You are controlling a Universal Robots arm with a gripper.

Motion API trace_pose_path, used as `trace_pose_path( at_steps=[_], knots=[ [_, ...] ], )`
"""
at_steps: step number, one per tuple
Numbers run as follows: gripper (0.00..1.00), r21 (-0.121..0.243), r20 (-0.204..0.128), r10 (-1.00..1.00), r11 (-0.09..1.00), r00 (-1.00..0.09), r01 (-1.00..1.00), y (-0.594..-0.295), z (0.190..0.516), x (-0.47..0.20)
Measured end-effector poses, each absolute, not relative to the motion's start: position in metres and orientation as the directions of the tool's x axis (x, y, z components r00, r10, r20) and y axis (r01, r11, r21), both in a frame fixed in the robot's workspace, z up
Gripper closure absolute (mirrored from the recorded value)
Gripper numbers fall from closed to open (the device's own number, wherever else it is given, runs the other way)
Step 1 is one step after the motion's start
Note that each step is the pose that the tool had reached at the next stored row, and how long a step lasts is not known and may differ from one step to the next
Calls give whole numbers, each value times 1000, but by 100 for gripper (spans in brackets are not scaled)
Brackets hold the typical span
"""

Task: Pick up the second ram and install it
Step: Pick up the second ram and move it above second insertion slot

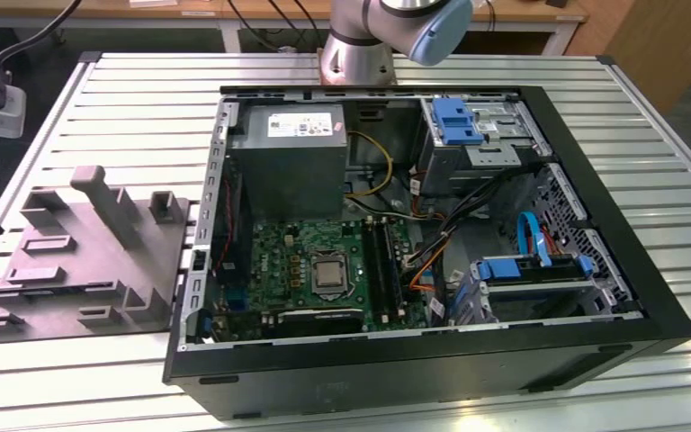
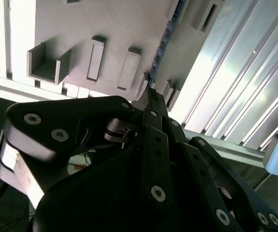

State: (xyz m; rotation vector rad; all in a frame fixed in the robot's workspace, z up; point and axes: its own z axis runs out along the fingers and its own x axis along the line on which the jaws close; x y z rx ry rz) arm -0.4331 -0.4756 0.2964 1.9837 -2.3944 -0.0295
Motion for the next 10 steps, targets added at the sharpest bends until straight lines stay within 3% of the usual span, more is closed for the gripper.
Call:
trace_pose_path(
  at_steps=[10],
  knots=[
    [90, 36, 7, -986, 166, -166, -985, -475, 293, -433]
  ],
)
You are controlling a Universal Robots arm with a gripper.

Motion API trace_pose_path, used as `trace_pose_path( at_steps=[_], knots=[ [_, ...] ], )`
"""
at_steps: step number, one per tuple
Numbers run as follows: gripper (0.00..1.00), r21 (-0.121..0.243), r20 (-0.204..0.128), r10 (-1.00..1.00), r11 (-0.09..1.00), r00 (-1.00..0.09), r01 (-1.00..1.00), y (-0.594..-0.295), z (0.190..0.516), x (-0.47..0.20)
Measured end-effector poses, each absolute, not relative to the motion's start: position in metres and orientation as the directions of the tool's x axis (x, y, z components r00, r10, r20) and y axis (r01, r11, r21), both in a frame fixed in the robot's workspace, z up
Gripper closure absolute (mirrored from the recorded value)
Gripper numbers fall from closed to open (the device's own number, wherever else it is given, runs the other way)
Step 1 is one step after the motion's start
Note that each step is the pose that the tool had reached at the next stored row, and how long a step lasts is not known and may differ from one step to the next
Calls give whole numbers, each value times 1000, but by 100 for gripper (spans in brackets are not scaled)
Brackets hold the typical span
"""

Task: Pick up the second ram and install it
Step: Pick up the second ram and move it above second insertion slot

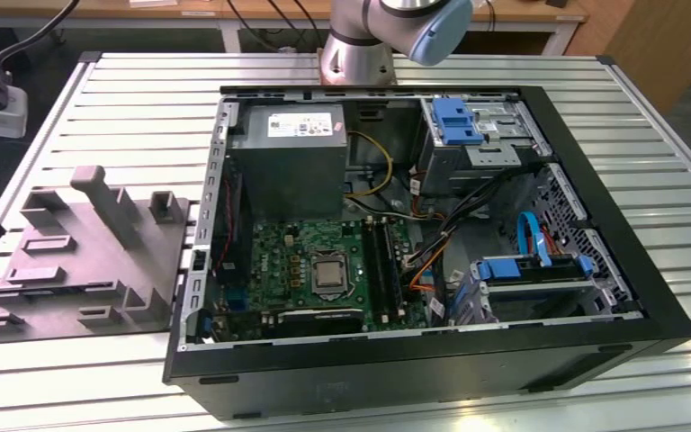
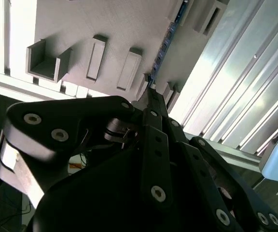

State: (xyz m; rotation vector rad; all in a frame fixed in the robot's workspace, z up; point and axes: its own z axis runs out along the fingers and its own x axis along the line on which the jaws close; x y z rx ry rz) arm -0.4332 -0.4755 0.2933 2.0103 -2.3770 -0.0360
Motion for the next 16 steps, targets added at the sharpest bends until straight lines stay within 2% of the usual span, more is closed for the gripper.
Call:
trace_pose_path(
  at_steps=[16],
  knots=[
    [90, 39, 6, -990, 141, -141, -989, -481, 269, -433]
  ],
)
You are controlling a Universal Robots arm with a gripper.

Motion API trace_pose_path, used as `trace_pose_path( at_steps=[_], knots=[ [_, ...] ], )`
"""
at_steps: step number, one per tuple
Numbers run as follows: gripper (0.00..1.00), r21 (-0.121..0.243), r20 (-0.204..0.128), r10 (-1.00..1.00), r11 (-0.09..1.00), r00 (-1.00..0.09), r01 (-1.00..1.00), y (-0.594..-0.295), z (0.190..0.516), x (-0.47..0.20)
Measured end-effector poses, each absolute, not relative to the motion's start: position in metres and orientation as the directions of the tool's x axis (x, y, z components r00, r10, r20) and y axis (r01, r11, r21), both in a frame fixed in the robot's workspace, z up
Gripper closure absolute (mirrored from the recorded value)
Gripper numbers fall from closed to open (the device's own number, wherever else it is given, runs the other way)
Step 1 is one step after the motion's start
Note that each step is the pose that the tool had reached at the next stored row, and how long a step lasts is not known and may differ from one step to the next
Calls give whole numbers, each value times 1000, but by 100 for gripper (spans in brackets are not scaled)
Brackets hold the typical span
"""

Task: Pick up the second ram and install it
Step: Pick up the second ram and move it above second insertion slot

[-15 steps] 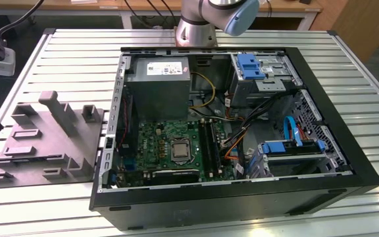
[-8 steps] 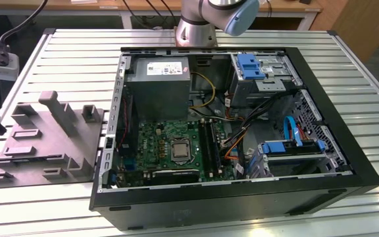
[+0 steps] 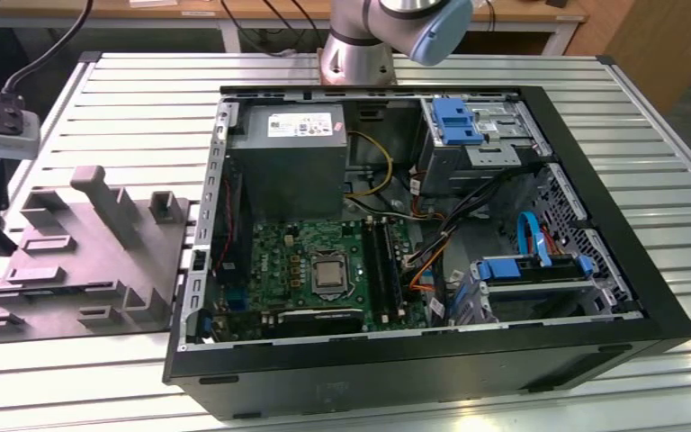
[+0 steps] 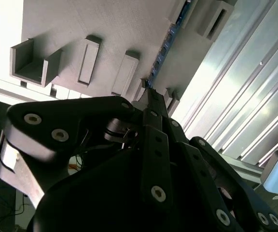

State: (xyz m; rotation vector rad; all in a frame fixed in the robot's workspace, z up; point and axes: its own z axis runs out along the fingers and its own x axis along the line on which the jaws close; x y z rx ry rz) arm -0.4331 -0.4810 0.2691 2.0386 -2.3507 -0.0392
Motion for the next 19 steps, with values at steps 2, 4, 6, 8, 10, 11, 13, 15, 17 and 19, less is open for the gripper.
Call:
trace_pose_path(
  at_steps=[2, 4, 6, 8, 10, 11, 13, 15, 17, 19],
  knots=[
    [90, 39, 6, -990, 138, -138, -990, -482, 266, -433],
    [90, 40, 6, -991, 135, -135, -990, -484, 263, -433],
    [90, 42, 6, -991, 132, -132, -990, -485, 261, -433],
    [90, 44, 7, -992, 129, -129, -991, -487, 259, -432],
    [90, 45, 7, -992, 127, -127, -991, -488, 256, -432],
    [90, 46, 7, -992, 127, -126, -991, -488, 255, -431],
    [90, 46, 7, -992, 124, -124, -991, -489, 253, -430],
    [90, 46, 7, -993, 120, -120, -992, -489, 252, -428],
    [90, 46, 7, -994, 110, -110, -993, -489, 250, -426],
    [90, 46, 7, -995, 97, -97, -994, -489, 248, -424]
  ],
)
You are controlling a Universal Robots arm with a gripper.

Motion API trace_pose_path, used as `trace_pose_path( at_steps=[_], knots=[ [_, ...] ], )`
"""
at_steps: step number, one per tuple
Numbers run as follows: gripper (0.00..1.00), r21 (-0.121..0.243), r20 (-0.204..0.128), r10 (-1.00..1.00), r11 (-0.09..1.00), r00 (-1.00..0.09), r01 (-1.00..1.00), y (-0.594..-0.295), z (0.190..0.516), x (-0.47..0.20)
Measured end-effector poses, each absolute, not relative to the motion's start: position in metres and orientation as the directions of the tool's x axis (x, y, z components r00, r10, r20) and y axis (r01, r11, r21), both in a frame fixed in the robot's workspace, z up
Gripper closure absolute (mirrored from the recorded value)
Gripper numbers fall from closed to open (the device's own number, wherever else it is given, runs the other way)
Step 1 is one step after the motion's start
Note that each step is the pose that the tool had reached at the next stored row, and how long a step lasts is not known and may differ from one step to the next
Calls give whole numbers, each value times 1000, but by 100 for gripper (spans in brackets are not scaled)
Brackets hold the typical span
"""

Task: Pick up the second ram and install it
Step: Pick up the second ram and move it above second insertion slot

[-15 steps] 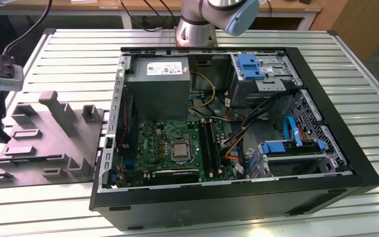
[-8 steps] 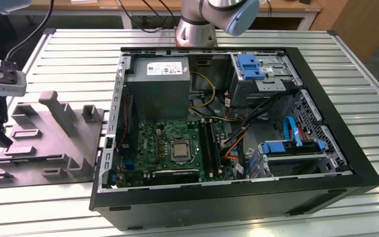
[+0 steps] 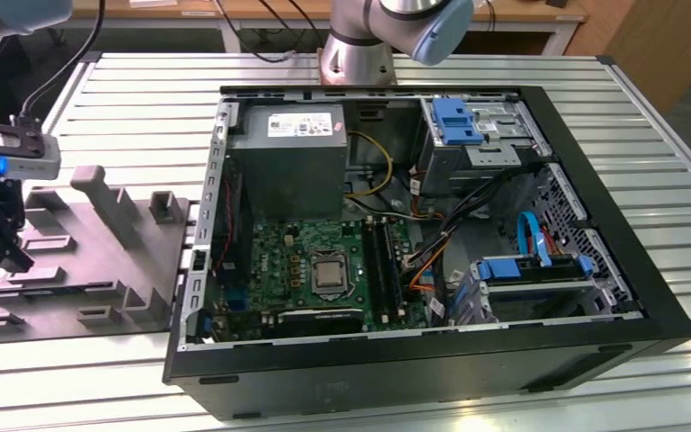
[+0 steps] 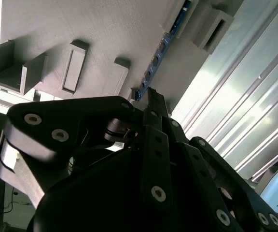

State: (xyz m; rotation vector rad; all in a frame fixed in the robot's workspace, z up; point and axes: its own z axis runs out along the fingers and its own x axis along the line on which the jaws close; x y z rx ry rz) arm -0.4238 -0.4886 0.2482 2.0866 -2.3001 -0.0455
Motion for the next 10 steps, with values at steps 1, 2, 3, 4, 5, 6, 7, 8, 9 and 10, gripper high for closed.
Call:
trace_pose_path(
  at_steps=[1, 2, 3, 4, 5, 6, 7, 8, 9, 10],
  knots=[
    [90, 46, 7, -996, 90, -90, -995, -489, 247, -423],
    [90, 46, 7, -997, 82, -82, -996, -489, 246, -422],
    [90, 46, 7, -997, 74, -74, -996, -488, 245, -422],
    [90, 46, 7, -998, 67, -67, -997, -488, 244, -422],
    [90, 46, 7, -998, 59, -59, -997, -489, 243, -422],
    [90, 46, 7, -999, 53, -52, -998, -489, 242, -422],
    [90, 45, 7, -999, 45, -45, -998, -489, 241, -422],
    [90, 43, 7, -999, 37, -36, -998, -489, 240, -422],
    [90, 41, 7, -1000, 29, -29, -999, -489, 240, -422],
    [90, 38, 7, -1000, 23, -23, -999, -489, 239, -422]
  ],
)
